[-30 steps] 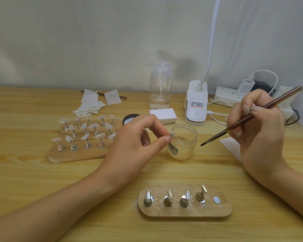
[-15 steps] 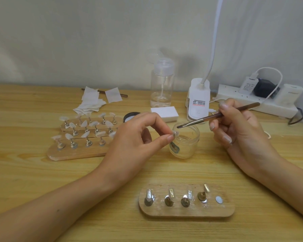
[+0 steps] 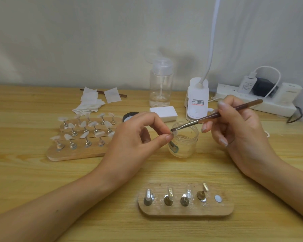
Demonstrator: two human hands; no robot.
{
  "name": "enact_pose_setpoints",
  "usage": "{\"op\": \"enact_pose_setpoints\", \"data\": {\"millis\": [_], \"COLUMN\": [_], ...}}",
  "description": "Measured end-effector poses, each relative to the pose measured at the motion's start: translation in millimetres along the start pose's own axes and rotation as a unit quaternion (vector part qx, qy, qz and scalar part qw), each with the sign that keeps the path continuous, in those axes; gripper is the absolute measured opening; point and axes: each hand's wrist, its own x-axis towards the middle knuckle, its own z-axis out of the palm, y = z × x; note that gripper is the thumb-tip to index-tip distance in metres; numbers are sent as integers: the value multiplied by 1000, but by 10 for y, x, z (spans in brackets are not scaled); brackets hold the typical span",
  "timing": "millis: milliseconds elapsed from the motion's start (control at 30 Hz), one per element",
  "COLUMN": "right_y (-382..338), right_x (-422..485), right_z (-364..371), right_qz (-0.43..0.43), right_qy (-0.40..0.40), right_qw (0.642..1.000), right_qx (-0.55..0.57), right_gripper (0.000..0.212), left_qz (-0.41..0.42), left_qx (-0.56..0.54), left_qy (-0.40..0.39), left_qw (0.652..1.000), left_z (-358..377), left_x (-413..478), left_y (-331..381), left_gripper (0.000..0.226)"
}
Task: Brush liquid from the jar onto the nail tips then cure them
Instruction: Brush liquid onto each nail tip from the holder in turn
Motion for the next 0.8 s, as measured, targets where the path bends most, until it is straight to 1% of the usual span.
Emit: {"op": "enact_pose_setpoints", "data": {"millis": [33, 167, 200, 267, 333, 467, 500, 567, 633, 733, 800], "right_y": [2, 15, 15, 15, 17, 23, 20, 13, 13, 23, 20], "right_x": [-1, 21, 23, 20, 12, 27, 27, 16, 4, 16, 21], "right_z": [0, -37, -38, -24, -9, -39, -44, -37, -16, -25, -38], "right_qz": [6, 34, 30, 15, 13, 17, 11, -11, -22, -12, -17], "right_qy": [2, 61, 58, 25, 6, 53, 51, 19, -1, 44, 55], "right_qw": [1000, 998, 998, 1000, 1000, 998, 999, 1000, 1000, 998, 998], "right_qx": [-10, -9, -2, 3, -11, -14, -10, -7, -19, -35, -31], "right_gripper": [25, 24, 25, 26, 23, 23, 25, 27, 24, 28, 31], "left_qz": [1, 5, 6, 6, 5, 1, 0, -2, -7, -13, -15], "left_qx": [1, 0, 1, 4, 4, 0, -1, -6, -10, -13, -13], "left_qy": [1, 4, 4, 3, 5, 4, 3, -1, -3, -3, -5], "left_qw": [1000, 1000, 1000, 1000, 1000, 1000, 1000, 1000, 1000, 1000, 1000], "left_z": [-1, -5, -6, -8, -7, 1, 1, -2, -5, 3, 8], "left_x": [0, -2, -4, -6, -4, 5, 2, -3, -6, -8, -10], "left_y": [-2, -3, -2, -1, 0, 5, 6, 11, 11, 13, 17], "left_gripper": [12, 12, 13, 13, 15, 13, 12, 12, 12, 13, 12]}}
